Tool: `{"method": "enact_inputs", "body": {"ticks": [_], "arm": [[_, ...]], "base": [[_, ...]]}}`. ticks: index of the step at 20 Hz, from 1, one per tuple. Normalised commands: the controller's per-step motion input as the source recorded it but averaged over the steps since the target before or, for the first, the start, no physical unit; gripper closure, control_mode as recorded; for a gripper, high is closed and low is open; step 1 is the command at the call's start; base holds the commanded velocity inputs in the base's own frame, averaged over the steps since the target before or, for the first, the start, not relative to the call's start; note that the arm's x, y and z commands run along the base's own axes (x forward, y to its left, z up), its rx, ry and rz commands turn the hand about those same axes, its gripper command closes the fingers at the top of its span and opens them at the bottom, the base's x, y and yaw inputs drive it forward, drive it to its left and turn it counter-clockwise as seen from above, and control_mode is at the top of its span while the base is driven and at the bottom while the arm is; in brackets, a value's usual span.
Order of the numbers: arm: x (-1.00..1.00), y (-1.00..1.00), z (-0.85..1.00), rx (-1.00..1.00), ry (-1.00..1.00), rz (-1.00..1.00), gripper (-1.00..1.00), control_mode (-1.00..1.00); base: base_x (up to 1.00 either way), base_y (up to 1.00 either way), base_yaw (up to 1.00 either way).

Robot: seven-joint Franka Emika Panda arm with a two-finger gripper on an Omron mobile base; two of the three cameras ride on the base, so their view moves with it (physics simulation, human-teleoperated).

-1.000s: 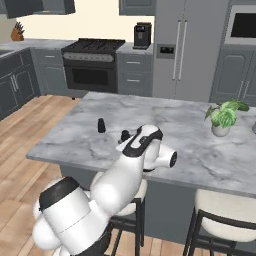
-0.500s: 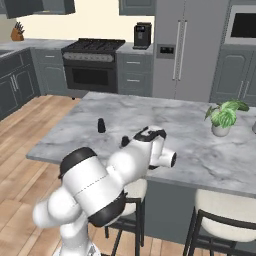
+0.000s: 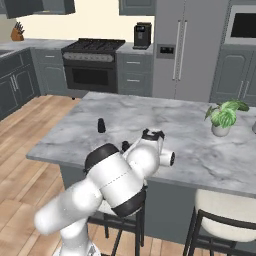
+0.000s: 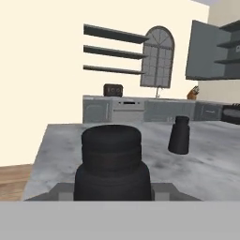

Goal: The dining table condiment station is running low on shaker. Refill the condiment station by opening the cabinet and taking the shaker from the cabinet and placing it on the dining table.

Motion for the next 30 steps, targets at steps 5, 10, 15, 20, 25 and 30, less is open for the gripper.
{"method": "enact_inputs", "body": {"ticks": [5, 10, 15, 20, 25, 30], "arm": [[0.39, 0.0, -0.49, -0.02, 0.0, 0.08, 1.0, -1.0], [0.38, 0.0, -0.4, 0.0, 0.0, 0.07, 1.0, -1.0], [0.21, 0.0, -0.34, 0.0, 0.0, 0.07, 1.0, -1.0], [-0.01, 0.0, -0.18, 0.0, 0.0, 0.02, -1.0, -1.0], [-0.1, 0.0, 0.0, 0.0, -0.02, 0.0, -1.0, -1.0], [-0.12, 0.0, 0.08, 0.0, 0.0, 0.0, -1.0, -1.0]], "base": [[0.0, 0.0, 0.0], [0.0, 0.0, 0.0], [0.0, 0.0, 0.0], [0.0, 0.0, 0.0], [0.0, 0.0, 0.0], [0.0, 0.0, 0.0]]}}
